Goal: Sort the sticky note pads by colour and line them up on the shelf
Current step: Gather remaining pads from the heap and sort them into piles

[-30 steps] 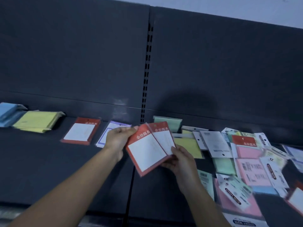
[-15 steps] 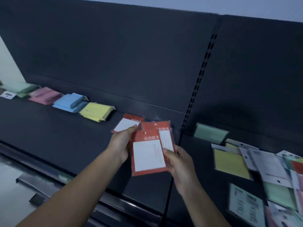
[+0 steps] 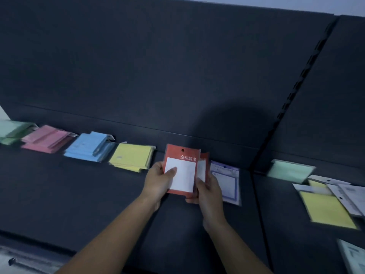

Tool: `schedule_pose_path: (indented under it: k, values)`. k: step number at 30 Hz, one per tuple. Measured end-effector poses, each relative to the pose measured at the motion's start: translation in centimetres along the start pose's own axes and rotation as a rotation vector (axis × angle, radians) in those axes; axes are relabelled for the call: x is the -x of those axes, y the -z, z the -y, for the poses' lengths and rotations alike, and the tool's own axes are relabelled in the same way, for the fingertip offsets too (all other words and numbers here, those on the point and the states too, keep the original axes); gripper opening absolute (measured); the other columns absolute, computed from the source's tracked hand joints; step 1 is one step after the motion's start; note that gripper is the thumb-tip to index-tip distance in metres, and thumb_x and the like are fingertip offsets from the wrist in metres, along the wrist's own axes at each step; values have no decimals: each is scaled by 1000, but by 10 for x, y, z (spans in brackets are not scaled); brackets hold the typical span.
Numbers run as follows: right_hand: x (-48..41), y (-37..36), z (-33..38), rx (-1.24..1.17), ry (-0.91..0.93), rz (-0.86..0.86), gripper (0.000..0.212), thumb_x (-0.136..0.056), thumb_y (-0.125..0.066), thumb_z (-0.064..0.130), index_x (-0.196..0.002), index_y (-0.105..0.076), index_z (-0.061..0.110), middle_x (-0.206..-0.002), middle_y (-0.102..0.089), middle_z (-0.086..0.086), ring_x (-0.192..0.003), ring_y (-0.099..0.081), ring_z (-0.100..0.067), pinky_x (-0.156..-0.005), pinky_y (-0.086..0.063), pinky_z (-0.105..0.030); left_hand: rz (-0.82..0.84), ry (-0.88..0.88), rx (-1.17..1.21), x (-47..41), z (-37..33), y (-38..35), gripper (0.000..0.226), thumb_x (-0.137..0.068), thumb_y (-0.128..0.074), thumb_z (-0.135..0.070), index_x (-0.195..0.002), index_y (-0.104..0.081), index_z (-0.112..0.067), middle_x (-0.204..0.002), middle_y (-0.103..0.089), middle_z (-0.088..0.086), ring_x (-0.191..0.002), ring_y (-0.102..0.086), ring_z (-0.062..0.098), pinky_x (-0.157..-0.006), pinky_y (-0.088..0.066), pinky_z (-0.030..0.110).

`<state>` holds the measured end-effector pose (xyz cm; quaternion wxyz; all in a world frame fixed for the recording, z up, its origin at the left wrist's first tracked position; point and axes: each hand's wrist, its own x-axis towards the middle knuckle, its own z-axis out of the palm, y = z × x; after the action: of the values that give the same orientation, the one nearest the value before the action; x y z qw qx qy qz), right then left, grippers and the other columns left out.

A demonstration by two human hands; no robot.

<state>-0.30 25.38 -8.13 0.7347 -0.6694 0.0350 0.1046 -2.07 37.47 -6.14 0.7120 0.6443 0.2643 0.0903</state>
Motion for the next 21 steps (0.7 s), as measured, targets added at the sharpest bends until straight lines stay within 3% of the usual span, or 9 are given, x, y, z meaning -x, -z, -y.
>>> schedule_pose_path:
  k: [3,5,7,9,12,16,21]
  values:
    - [-6,-9,-1,182,4,5,25,-98,-37,15,-118,-51,22,-86,-66,-5,-53,-59,-14,-44,-51,-26,-43,-47,-66,-16,3,-1,15,-89,-60,-12,-103,-59,-4,-99,-68,14,-91,-65,29,-80,-55,42]
    - [-9,-8,-1,373,33,2,24,-99,-38,22,-119,-51,22,-76,-62,-1,-50,-54,-11,-43,-45,-25,-49,-68,-79,-23,5,-3,10,-89,-60,-11,-94,-62,-3,-95,-69,16,-87,-66,30,-81,-54,45]
    - [-9,-4,-1,603,52,43,29,-97,-40,33,-121,-52,20,-75,-56,6,-57,-54,-11,-48,-42,-22,-46,-101,-107,-28,7,-3,11,-90,-58,-9,-90,-65,-2,-93,-69,17,-85,-66,30,-78,-54,45]
    - [-7,0,0,805,41,90,37,-95,-40,44,-118,-54,19,-79,-58,4,-66,-56,-15,-53,-45,-24,-54,-142,-167,-32,11,-3,15,-90,-56,-8,-98,-65,1,-100,-67,17,-91,-65,29,-82,-54,45]
    - [-6,1,4,1012,52,81,44,-93,-40,53,-112,-57,17,-98,-65,-3,-86,-62,-21,-74,-53,-34,-48,-196,-240,-32,14,-5,17,-88,-55,-3,-104,-59,-1,-107,-62,17,-97,-60,29,-86,-52,45]
    - [-8,-1,3,1144,91,35,47,-92,-39,55,-109,-56,14,-104,-65,-6,-94,-60,-22,-76,-47,-30,42,-242,-254,-28,18,-6,32,-87,-49,3,-116,-57,-7,-114,-60,12,-102,-59,22,-90,-50,37]
    - [-10,-5,3,1102,94,93,47,-91,-44,52,-120,-53,16,-113,-65,-3,-101,-61,-20,-83,-49,-30,68,-266,-257,-25,20,-2,38,-84,-44,7,-116,-58,-10,-112,-62,8,-100,-59,20,-84,-50,30]
